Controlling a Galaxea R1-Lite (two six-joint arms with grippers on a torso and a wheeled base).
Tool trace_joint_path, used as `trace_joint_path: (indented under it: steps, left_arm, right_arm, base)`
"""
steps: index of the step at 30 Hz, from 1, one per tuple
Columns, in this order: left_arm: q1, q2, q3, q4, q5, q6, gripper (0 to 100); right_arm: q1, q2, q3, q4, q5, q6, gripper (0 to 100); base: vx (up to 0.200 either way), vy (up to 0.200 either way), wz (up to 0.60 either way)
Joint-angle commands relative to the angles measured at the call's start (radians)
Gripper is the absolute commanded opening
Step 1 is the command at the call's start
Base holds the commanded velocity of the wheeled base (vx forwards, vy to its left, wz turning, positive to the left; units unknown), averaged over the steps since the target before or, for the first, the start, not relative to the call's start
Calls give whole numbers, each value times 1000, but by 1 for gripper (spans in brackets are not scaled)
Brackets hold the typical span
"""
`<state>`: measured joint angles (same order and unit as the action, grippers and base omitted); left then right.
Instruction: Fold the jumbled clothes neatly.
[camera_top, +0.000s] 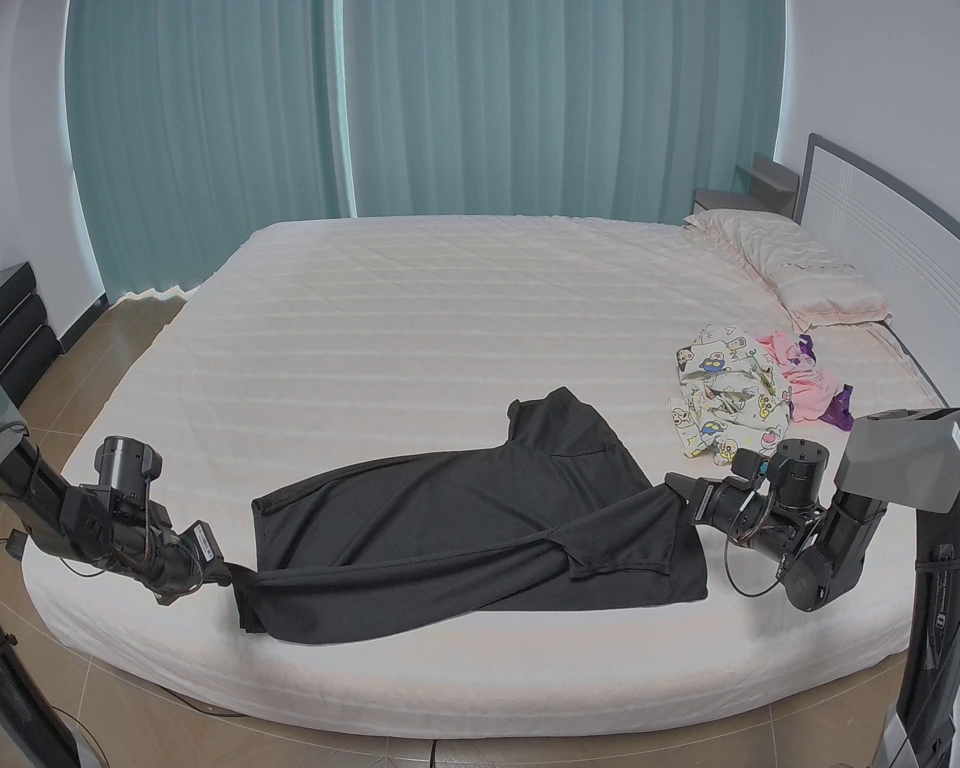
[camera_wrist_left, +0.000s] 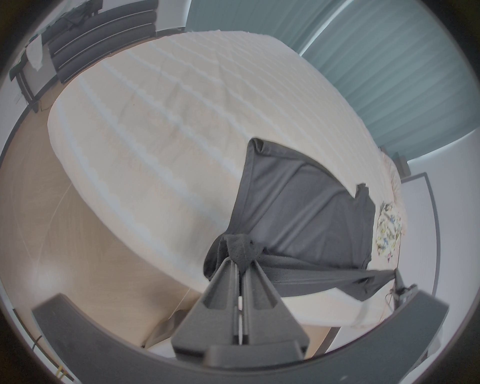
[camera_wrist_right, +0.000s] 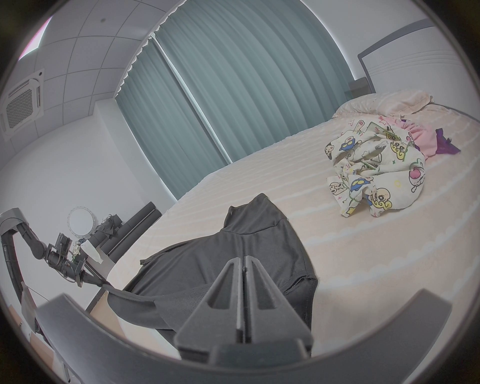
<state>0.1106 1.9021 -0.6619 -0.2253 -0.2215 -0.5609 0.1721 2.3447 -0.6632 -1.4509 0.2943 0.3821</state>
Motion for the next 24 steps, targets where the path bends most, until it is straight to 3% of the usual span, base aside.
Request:
trace_joint_path:
  steps: [1, 6, 11, 20, 24]
  left_arm:
    - [0, 25, -70, 1, 2, -37, 0]
    - [-3, -54, -30, 44, 8, -28, 0]
    - [-2, -155, -25, 184, 5, 27, 0]
    - [1, -241, -5, 281, 5, 50, 0]
    - [1, -261, 27, 314, 7, 104, 0]
  right_arm:
    - [-8, 18, 4, -9, 0, 1, 0]
    - [-28, 8, 65, -65, 5, 0, 0]
    - [-29, -38, 165, -114, 20, 3, 0]
    - [-31, -197, 389, -114, 125, 6, 0]
    - [-45, -240, 471, -114, 169, -3, 0]
  base:
    - [0, 0, 0]
    - [0, 0, 0]
    - [0, 0, 0]
    - [0, 0, 0]
    - [0, 0, 0]
